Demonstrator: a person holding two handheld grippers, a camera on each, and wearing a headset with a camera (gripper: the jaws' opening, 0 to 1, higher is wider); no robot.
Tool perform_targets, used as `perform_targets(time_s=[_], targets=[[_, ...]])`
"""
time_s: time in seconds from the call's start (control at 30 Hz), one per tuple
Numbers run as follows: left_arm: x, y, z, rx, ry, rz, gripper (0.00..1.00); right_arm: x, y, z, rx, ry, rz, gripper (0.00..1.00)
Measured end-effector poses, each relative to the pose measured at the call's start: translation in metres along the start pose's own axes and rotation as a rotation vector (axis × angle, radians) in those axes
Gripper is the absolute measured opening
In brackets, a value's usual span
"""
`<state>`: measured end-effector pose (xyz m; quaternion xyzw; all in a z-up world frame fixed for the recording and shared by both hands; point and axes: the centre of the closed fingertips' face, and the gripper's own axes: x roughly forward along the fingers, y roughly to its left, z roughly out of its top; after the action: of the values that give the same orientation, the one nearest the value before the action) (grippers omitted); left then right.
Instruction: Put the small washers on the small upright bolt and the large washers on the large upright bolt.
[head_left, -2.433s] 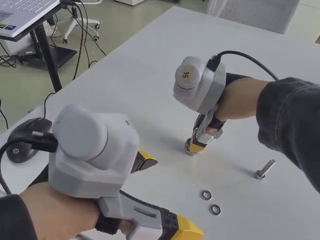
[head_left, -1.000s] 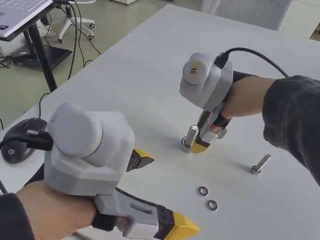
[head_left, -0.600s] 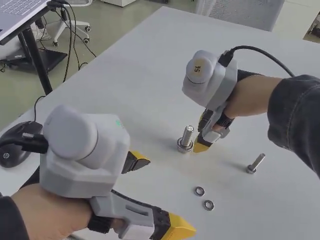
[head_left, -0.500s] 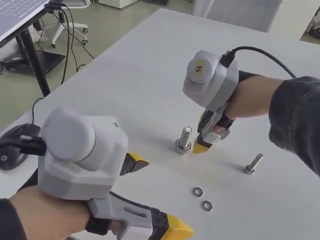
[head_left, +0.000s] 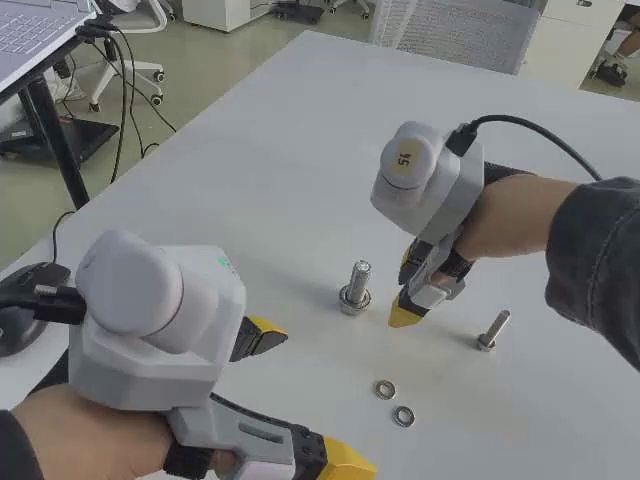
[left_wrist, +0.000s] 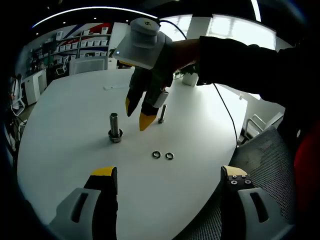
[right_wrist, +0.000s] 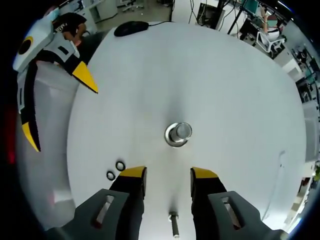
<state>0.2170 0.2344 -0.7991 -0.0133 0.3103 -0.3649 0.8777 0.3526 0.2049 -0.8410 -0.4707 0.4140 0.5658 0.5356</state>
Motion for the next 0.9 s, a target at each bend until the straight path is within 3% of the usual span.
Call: perform_targets(time_s=[0.9], targets=[[0.002,0.000,0.001,0.027,0.008,0.001,0.84,-0.001,0.034,-0.019,0.064,-0.025,0.007,0.36]])
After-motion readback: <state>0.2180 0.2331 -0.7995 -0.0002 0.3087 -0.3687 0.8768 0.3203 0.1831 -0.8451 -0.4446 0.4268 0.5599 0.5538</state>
